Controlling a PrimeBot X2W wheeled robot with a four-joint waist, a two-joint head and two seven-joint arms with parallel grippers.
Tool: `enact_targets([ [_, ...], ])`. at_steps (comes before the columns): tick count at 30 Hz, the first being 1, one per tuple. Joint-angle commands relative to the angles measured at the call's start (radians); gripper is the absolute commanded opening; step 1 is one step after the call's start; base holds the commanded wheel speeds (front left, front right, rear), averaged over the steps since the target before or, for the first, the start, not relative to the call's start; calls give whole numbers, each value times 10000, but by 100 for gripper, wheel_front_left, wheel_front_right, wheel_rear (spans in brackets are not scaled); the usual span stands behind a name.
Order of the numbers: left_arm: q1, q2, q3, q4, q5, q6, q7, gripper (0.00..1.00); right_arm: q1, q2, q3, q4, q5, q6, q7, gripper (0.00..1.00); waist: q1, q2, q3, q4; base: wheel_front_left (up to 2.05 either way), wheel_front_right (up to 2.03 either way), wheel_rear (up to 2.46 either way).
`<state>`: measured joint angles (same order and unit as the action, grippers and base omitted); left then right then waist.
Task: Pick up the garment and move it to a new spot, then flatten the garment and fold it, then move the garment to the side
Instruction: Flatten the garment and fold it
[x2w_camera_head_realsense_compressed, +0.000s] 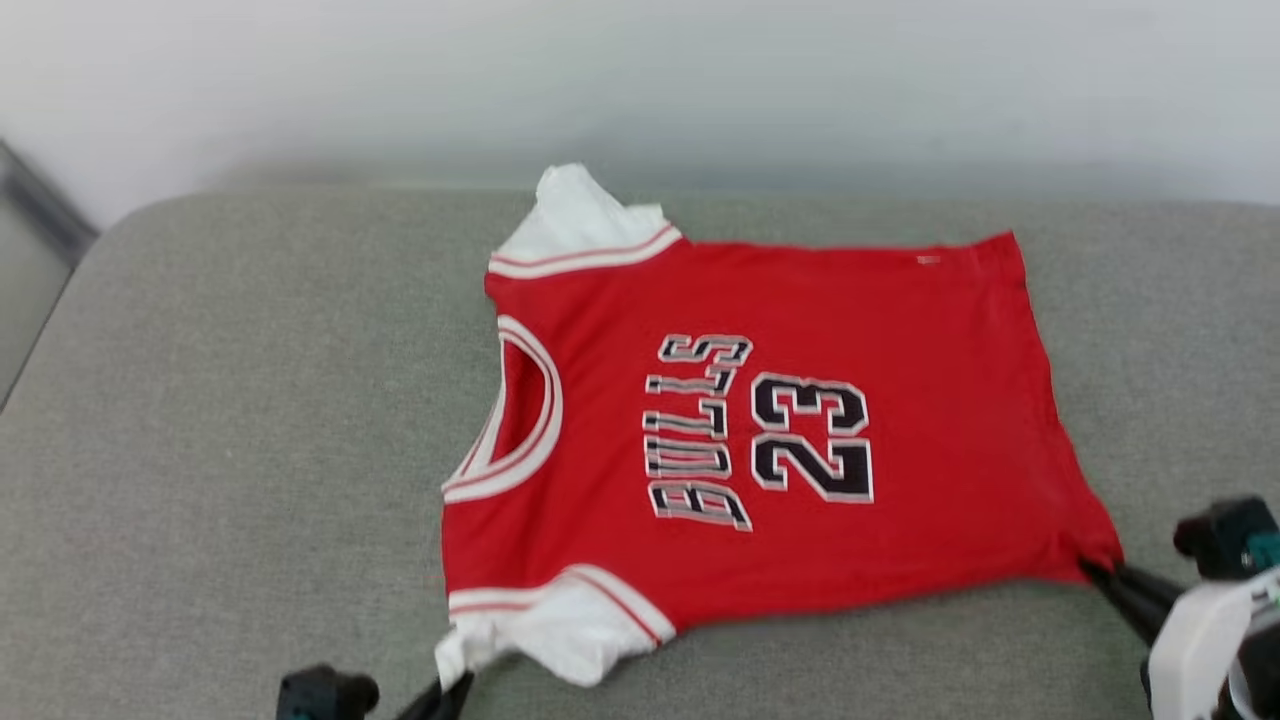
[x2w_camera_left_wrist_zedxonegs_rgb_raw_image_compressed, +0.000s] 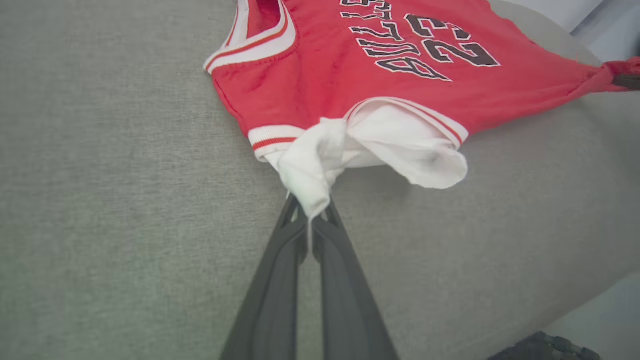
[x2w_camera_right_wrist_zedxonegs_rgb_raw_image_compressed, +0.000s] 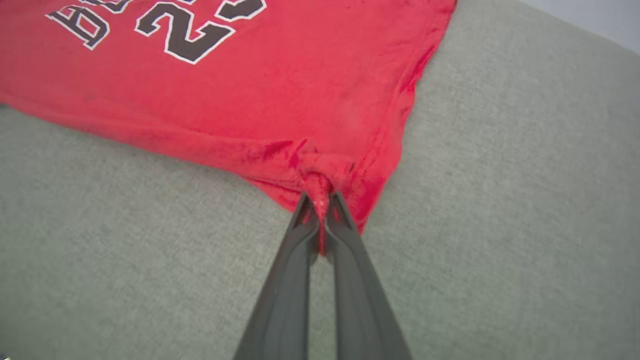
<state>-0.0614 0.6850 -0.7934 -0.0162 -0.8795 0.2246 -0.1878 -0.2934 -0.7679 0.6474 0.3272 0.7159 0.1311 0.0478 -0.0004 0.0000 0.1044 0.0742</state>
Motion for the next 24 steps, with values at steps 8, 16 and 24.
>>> enact_targets([
  [8,1798,75,-254,-460,-722,489,22,0,3069,229,-1878,-1321,-223,-7,962,0,4,0,-744,-80,0,0,0],
  [16,1607,82,-309,-658,-590,400,5,0,4335,759,-3362,-2636,-750,-7,1986,0,4,0,-687,-31,0,0,0],
  [24,-391,281,-22,-410,243,-43,236,0,3673,1187,-4574,-3462,-1143,-7,2449,0,4,0,-266,-61,0,0,0],
])
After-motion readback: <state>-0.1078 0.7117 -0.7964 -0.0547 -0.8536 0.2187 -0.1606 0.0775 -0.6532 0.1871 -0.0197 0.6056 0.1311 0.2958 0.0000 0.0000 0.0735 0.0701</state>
